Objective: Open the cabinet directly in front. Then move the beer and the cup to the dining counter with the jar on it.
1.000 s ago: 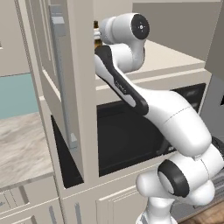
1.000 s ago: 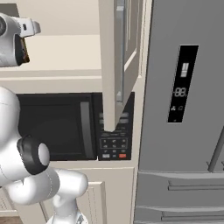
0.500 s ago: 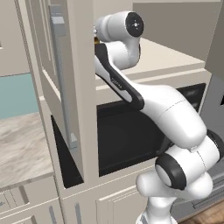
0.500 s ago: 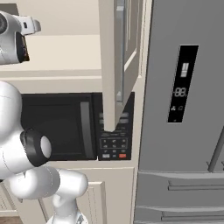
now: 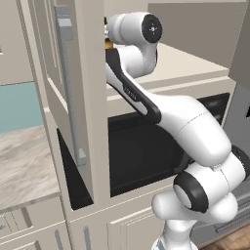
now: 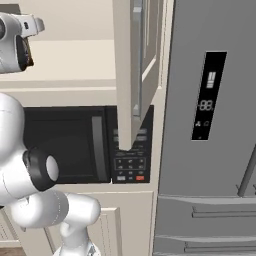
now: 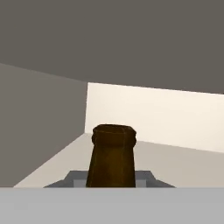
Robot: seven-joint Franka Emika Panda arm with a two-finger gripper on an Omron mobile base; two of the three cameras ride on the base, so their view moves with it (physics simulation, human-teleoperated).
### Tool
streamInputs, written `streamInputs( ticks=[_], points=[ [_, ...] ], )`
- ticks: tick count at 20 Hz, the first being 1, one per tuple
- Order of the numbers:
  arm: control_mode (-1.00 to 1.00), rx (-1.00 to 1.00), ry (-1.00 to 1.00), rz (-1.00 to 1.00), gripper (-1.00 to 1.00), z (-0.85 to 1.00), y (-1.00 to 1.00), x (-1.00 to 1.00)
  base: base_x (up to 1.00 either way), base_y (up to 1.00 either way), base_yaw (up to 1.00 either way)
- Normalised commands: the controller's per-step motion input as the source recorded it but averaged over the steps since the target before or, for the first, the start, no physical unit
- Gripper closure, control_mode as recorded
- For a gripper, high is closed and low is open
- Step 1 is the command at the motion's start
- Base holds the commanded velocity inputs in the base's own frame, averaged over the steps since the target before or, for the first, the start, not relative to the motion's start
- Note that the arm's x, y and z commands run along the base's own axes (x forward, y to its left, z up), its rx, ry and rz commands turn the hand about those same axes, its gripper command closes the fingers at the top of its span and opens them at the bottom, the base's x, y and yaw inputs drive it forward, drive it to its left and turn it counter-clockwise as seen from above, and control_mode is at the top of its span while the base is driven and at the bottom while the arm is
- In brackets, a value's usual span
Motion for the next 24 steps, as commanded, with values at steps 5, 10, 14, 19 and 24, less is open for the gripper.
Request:
streamInputs(
  ticks=[5,10,14,19,24],
  points=[
    [-1.0,0.0,-0.2,0.0,1.0,0.2,0.0,-0.11,0.0,0.0,0.0],
    [-1.0,0.0,-0.05,0.0,1.0,0.09,0.0,-0.3,0.0,0.0,0.0],
    [-1.0,0.05,-0.11,0.0,1.0,0.21,-0.15,-0.98,0.0,0.0,0.0],
    [-1.0,0.08,-0.14,0.0,1.0,-0.05,-0.38,-1.0,0.0,0.0,0.0],
    [-1.0,0.13,-0.07,-0.02,1.0,-0.24,-0.66,-1.0,0.0,0.0,0.0]
  ],
)
